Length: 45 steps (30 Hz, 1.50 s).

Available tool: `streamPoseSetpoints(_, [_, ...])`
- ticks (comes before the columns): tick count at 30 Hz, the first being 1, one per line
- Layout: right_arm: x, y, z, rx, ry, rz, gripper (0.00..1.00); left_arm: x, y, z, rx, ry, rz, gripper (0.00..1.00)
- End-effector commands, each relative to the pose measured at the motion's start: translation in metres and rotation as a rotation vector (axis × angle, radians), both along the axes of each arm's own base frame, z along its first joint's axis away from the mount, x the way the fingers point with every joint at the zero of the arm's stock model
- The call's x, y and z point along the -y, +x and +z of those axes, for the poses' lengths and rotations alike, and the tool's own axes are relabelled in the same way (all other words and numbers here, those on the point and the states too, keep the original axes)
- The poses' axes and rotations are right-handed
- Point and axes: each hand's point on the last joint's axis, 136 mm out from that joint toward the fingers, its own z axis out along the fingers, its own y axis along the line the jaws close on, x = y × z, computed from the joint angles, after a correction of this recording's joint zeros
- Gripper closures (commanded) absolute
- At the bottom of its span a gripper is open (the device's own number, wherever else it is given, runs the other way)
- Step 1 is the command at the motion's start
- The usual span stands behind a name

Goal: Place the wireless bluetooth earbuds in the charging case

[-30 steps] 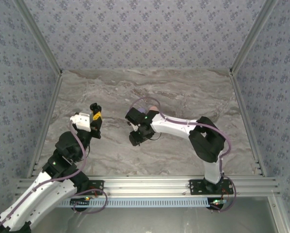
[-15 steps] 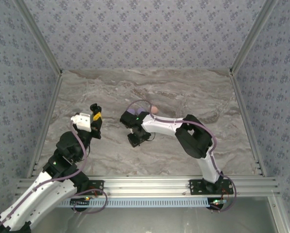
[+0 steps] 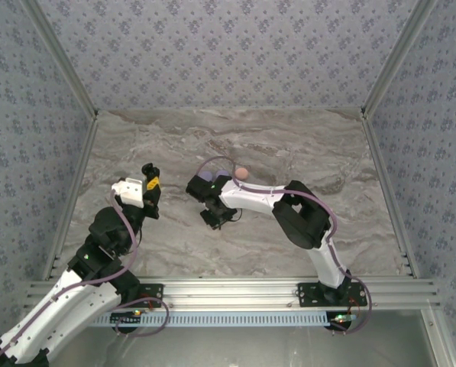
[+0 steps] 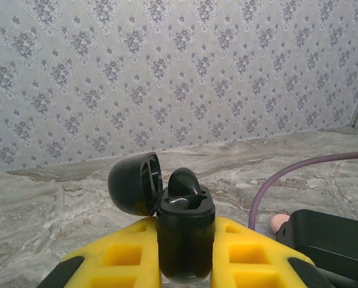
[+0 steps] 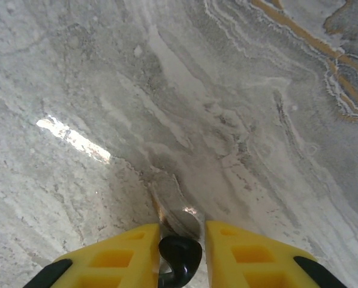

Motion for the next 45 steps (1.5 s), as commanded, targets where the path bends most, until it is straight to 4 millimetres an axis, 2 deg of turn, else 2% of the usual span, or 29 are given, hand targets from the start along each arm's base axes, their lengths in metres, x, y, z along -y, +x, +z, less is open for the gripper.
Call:
streamPoseSetpoints(1, [-0.004, -0.009, -0.001, -0.022, 0.007, 0.025, 0.74, -0.002, 0.0, 0.004, 0.014, -0.003, 0.008, 1.0])
streamPoseSetpoints(5, [-0.002, -0.003, 0.021, 0.025, 0.05, 0.024, 0.75, 0.001, 0.001, 0.002, 0.011, -0.008, -0.001, 1.0])
streamPoseSetpoints(10, [0.006, 0.01, 0.064, 0.121, 0.128, 0.027, 0.76, 0.012, 0.002, 0.0, 0.004, -0.021, -0.053, 1.0])
streamPoseSetpoints(15, [0.021, 0.024, 0.114, 0.237, 0.204, 0.05, 0.76, 0.036, 0.004, -0.001, -0.006, -0.037, -0.155, 1.0])
streamPoseSetpoints(25, [0.056, 0.045, 0.219, 0.489, 0.388, 0.126, 0.76, 0.097, 0.001, 0.002, -0.028, -0.071, -0.445, 1.0])
streamPoseSetpoints(31, [0.06, 0.044, 0.274, 0.624, 0.523, 0.197, 0.76, 0.123, -0.008, 0.009, -0.016, -0.094, -0.593, 1.0])
streamPoseSetpoints(36, [0.054, 0.032, 0.315, 0.718, 0.66, 0.274, 0.76, 0.136, -0.015, 0.016, -0.004, -0.117, -0.688, 1.0])
streamPoseSetpoints(41, [0.046, 0.015, 0.341, 0.792, 0.767, 0.359, 0.76, 0.148, -0.021, 0.023, 0.001, -0.15, -0.763, 1.0])
streamPoseSetpoints(45, [0.042, 0.005, 0.348, 0.833, 0.786, 0.412, 0.76, 0.155, -0.023, 0.029, 0.002, -0.17, -0.807, 1.0])
